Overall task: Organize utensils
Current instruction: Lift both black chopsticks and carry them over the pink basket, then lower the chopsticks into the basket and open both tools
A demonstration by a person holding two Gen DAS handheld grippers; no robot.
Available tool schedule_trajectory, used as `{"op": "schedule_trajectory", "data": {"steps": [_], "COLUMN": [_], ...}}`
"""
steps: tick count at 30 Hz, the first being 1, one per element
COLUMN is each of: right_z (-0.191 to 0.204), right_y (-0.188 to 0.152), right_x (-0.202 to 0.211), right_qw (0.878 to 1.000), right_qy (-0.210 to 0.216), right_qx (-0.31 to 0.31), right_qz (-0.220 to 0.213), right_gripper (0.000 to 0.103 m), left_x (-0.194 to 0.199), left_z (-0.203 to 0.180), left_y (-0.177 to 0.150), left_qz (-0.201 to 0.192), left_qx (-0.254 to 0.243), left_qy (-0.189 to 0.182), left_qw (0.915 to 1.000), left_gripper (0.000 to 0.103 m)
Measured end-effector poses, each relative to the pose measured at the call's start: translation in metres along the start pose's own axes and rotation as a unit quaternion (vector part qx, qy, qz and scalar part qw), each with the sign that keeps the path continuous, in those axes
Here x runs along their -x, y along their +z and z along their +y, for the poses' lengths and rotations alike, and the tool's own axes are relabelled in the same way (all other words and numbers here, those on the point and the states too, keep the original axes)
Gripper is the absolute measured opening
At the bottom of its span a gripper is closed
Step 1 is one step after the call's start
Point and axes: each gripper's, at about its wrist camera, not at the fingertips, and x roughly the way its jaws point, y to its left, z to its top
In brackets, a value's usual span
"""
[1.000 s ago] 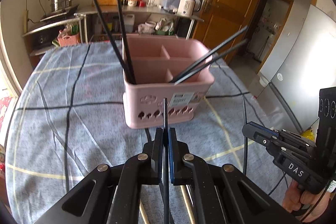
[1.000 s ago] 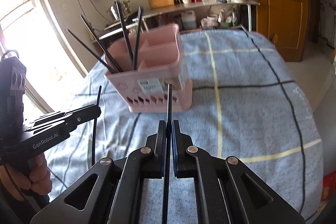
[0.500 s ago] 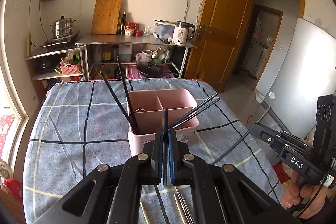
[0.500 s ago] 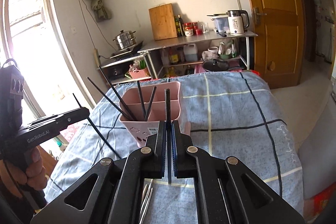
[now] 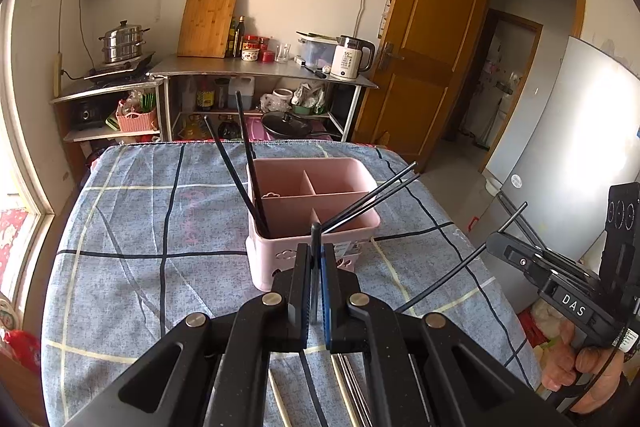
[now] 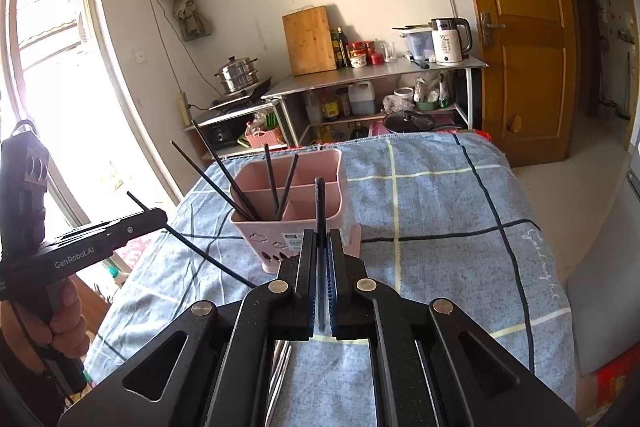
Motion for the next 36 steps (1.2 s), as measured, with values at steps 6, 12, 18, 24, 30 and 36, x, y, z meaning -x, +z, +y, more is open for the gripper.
{"op": "schedule_trajectory", "data": {"steps": [6,12,18,24,30,36], "right_z": [0.008,0.014,0.028,0.04,0.047,0.044], "right_y": [0.005,0.01,0.026,0.052,0.078,0.094], "right_x": [0.008,0.012,0.015,0.02,0.013,0.0], "right_qw": [1.0,0.999,0.999,0.996,0.994,0.994], "right_qy": [0.009,0.029,0.041,0.055,0.062,0.062], "right_qx": [0.012,0.008,0.023,0.033,0.031,0.018], "right_qz": [-0.009,-0.015,-0.028,-0.058,-0.081,-0.093], "right_gripper": [0.005,0.005,0.005,0.005,0.005,0.005], "left_x": [0.013,0.028,0.041,0.057,0.06,0.047], "left_z": [0.001,0.005,0.007,0.009,0.014,0.022], "left_y": [0.0,0.007,0.029,0.063,0.093,0.113], "left_qz": [0.008,0.002,-0.013,-0.044,-0.067,-0.078], "left_qx": [-0.004,0.001,-0.001,-0.001,0.005,0.015], "left_qy": [0.003,-0.004,-0.004,-0.003,0.001,-0.002], "left_qw": [1.0,1.0,0.9999,0.999,0.9978,0.9969], "left_gripper": [0.004,0.004,0.004,0.004,0.004,0.004]}}
